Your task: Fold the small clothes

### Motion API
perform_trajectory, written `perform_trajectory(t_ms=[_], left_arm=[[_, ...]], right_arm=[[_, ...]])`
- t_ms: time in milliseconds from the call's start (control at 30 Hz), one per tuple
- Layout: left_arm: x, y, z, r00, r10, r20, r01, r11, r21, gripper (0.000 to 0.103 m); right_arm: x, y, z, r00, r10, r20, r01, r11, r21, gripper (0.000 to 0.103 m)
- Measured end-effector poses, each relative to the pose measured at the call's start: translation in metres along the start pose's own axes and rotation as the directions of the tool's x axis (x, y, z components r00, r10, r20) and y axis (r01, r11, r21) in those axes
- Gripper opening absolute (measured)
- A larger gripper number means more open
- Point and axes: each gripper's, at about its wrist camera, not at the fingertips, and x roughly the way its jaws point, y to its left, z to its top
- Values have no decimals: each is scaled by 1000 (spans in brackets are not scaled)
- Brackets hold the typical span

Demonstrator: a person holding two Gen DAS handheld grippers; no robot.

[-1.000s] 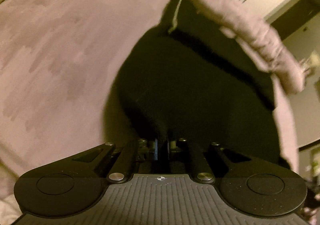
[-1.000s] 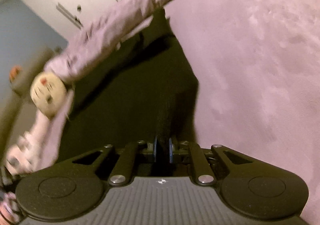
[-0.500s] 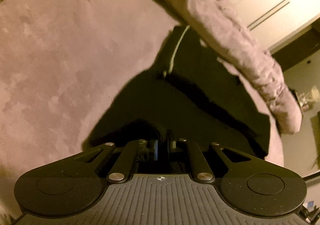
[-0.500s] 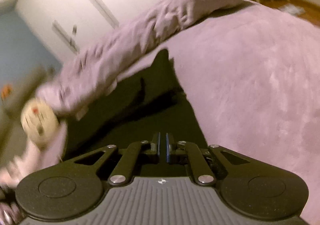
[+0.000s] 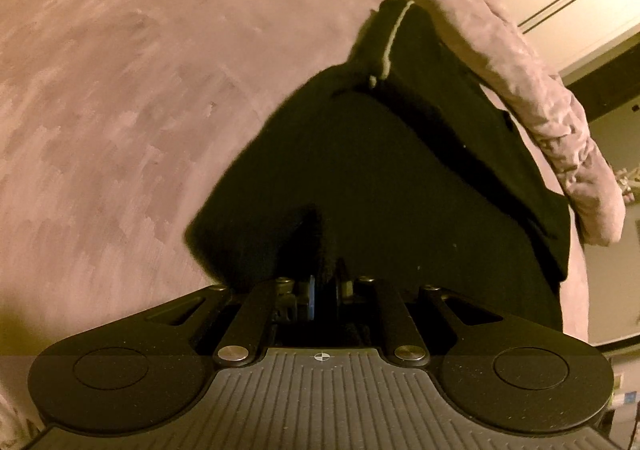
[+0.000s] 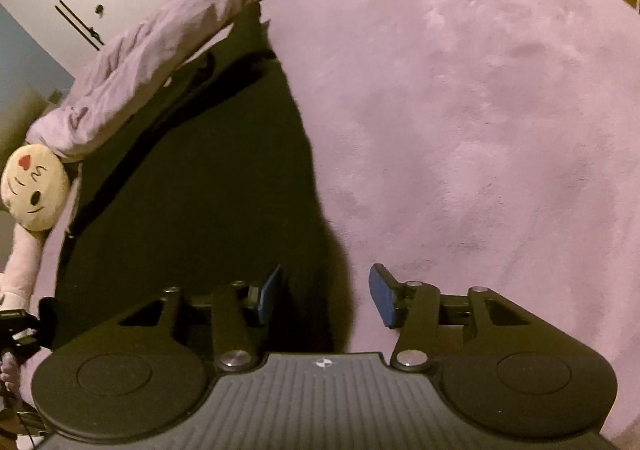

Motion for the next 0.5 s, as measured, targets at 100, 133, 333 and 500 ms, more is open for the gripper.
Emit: perform_trajectory(t_ms=[100, 133, 333, 500], left_arm=[[-2, -1, -6, 1000, 6, -1, -6, 1000, -5, 11], [-2, -1, -7, 1000, 8, -1, -8, 1000, -4, 11], [-6, -4, -12, 1000, 22, -5, -22, 1000, 17, 11], [-8, -5, -13, 1000, 25, -11, -25, 999, 42, 11]], right_arm=[[4, 0, 5, 999, 37, 22, -37, 999, 13, 50], [6, -1, 7, 998, 49, 33, -49, 999, 12, 50], [19, -1, 11, 996, 78, 33, -77, 997, -17, 31], [10, 1, 11, 997, 82, -14, -83, 995, -59, 27]])
